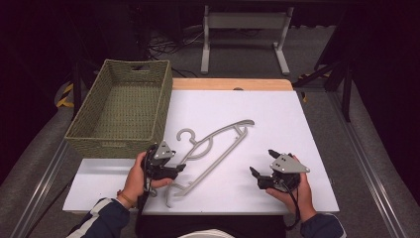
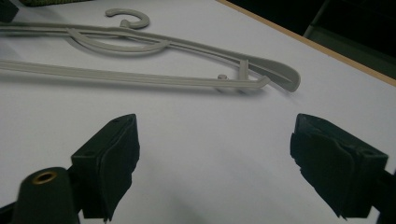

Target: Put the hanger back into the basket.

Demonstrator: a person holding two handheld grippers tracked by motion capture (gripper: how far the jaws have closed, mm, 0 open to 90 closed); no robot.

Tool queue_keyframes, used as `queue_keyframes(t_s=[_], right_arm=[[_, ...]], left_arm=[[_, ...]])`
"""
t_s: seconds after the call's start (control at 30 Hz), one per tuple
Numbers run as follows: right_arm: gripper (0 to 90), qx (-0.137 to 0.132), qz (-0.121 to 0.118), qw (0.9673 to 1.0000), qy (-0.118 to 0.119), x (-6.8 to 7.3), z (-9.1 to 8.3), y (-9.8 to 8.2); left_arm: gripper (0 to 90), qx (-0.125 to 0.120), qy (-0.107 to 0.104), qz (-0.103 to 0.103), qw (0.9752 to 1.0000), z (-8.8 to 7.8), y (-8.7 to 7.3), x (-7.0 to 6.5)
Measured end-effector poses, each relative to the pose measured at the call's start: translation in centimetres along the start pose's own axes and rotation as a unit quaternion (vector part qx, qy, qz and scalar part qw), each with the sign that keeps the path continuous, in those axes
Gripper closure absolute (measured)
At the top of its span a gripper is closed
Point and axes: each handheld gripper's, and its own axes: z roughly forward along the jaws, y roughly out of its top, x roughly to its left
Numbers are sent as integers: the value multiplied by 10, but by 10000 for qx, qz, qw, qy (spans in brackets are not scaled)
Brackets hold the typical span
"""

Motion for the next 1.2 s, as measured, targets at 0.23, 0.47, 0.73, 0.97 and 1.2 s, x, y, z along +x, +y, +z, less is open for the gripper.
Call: queue_keyframes(t_s=[0.23,0.47,0.73,0.97,1.2], right_arm=[[160,45,16,10000,7,-1,1,-1],[160,81,53,10000,-3,-2,1,-1],[160,197,99,9998,27,-2,3,-2],[161,304,439,9985,95,-8,4,-2],[160,455,551,9974,136,-11,5,-4]], left_arm=[[481,406,-2,-101,9991,15,6,1],[496,726,-88,-359,9967,24,16,5],[708,1370,-256,-55,9902,28,37,1],[706,1809,-261,-134,9831,34,50,2],[710,2153,-65,149,9764,40,61,-5]])
